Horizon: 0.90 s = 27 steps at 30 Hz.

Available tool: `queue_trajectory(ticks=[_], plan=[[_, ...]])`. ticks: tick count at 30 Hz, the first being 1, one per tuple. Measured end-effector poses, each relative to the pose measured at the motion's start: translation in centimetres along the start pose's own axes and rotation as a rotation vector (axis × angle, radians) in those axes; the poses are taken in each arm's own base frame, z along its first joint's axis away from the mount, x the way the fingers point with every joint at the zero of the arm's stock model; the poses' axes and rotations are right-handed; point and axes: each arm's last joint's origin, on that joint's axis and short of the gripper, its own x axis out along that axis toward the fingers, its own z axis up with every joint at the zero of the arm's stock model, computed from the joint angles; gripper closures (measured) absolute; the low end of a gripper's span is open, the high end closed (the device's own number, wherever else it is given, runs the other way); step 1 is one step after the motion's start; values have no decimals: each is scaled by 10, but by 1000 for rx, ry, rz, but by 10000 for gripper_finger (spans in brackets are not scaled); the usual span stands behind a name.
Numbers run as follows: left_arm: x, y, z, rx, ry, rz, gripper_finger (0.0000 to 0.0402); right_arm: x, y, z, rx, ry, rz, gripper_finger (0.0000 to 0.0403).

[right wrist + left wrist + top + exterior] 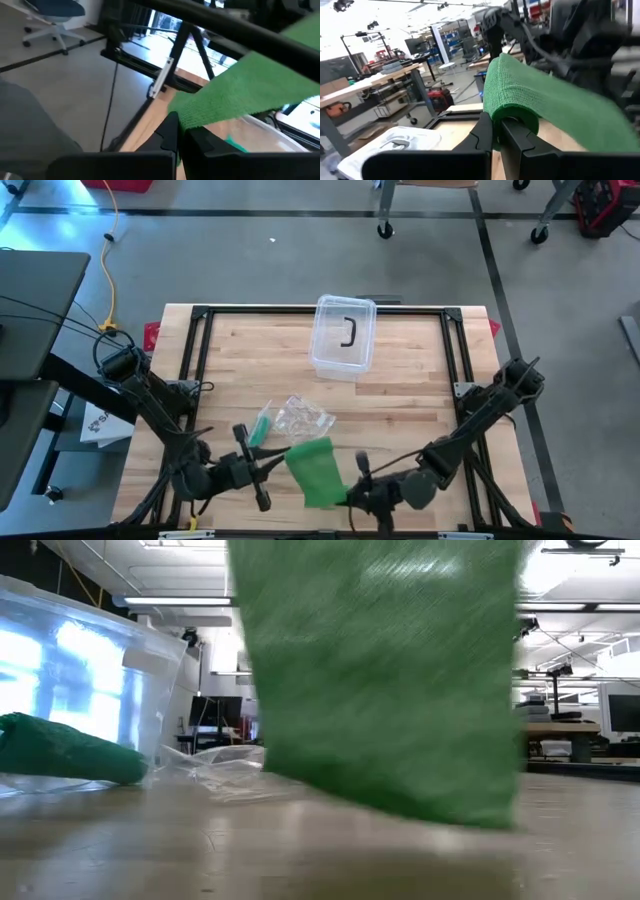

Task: Roll bandage
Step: Roll the green bandage

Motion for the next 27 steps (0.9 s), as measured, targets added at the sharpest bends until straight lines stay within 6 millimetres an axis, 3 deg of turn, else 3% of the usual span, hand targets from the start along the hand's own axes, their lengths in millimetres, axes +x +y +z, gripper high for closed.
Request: queue_trajectory(ticks=[12, 21, 27], plan=[[-9, 0, 2, -16, -4, -49, 396, -7, 12, -4, 15, 58, 43, 403], [-16, 4, 9, -63, -23, -89, 396, 7, -7, -24, 77, 190, -6, 403], [-11, 2, 10, -136, -50, -203, 396, 17, -26, -32, 3, 223, -85, 403]])
